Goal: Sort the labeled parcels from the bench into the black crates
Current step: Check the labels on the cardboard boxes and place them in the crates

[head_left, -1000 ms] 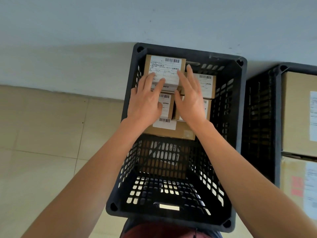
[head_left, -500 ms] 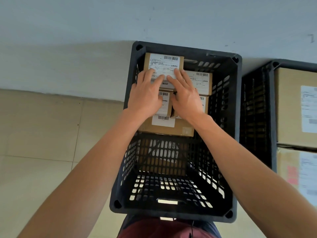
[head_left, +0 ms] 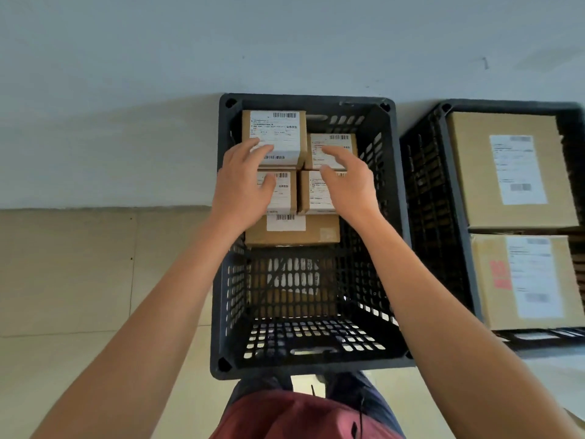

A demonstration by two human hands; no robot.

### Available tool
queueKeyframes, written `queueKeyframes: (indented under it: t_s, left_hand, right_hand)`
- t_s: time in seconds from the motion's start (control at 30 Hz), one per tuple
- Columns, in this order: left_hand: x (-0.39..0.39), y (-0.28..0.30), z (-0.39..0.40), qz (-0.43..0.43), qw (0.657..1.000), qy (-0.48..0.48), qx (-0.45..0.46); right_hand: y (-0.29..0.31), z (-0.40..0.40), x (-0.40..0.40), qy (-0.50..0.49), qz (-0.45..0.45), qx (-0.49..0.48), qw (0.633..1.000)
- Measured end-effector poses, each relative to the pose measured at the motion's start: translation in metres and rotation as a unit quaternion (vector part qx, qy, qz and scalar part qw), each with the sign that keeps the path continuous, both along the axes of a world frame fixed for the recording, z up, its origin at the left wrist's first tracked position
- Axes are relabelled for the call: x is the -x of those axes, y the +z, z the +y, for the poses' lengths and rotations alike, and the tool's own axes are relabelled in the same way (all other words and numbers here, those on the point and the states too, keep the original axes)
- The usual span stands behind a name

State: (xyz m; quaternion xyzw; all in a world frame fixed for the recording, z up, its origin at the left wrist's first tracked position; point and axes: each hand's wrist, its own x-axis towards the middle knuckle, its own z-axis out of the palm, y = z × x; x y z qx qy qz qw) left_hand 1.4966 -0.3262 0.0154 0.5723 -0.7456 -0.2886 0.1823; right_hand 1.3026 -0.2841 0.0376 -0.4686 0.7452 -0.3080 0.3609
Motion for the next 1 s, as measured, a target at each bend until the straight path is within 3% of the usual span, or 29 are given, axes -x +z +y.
queueKeyframes:
  t_s: [0.2,0.43,0.77,1.0]
  left_hand:
    - [0.015,0.018,0.039,0.082,0.995,-0.020,-0.049]
    - [0.108,0.052,0.094,0.148,0.981,-0.097,-0.085]
    - [0.272,0.087,0.228,0.168,0.953,-0.227,-0.105]
    - [0.366,0.111,0.329,0.158,0.933,-0.314,-0.078]
  right_hand:
    - [0.018,0.064,0.030,-0.080,-0.061,0.005,0.995]
    - [0.047,0.163,0.109,-0.198,-0.092,0.027,0.976]
    - [0.083,0.350,0.231,-0.337,-0.076,0.071,0.936]
    - [0.097,0.467,0.295,-0.413,-0.073,0.155,0.895]
